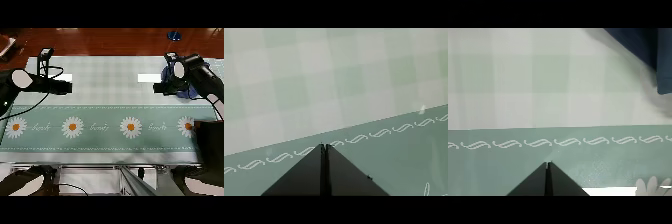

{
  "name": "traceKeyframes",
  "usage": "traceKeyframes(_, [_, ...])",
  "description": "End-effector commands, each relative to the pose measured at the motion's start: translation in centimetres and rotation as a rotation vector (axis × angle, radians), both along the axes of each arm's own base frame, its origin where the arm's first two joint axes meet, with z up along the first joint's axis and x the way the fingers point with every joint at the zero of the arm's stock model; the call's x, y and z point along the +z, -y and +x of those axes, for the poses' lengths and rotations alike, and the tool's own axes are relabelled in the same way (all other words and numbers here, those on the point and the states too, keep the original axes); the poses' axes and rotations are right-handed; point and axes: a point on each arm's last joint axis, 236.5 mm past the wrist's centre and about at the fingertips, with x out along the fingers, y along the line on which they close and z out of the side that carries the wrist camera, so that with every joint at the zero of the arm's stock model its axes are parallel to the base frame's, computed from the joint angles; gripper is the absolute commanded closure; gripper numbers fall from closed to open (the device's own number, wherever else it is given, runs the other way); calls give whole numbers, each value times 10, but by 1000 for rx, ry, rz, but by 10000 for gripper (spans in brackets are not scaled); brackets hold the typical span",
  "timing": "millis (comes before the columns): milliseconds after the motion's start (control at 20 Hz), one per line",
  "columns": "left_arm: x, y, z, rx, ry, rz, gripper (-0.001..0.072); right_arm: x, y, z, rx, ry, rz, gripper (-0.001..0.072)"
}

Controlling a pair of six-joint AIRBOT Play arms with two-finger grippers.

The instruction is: Fold the shirts.

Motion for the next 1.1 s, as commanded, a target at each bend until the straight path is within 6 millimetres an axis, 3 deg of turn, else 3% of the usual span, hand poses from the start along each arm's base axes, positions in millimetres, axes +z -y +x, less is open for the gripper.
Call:
traceKeyframes(0, [0,0,0,0,-1,1,688,0,0,0,1,0,0,689])
traceKeyframes(650, [-1,0,0,0,-1,0,688,0,-1,1,2,6,2,689])
traceKeyframes(750, [1,0,4,5,16,-2,688,4,-6,16,15,70,21,689])
traceKeyframes(850, [12,-1,25,35,108,-13,688,9,-10,32,31,141,35,689])
traceKeyframes(950, [25,-4,46,66,208,-24,687,25,1,63,89,275,-42,680])
traceKeyframes(1000, [31,-6,56,84,255,-30,684,39,16,82,132,364,-130,528])
traceKeyframes(1050, [36,-7,67,101,300,-34,586,58,31,104,164,466,-208,299])
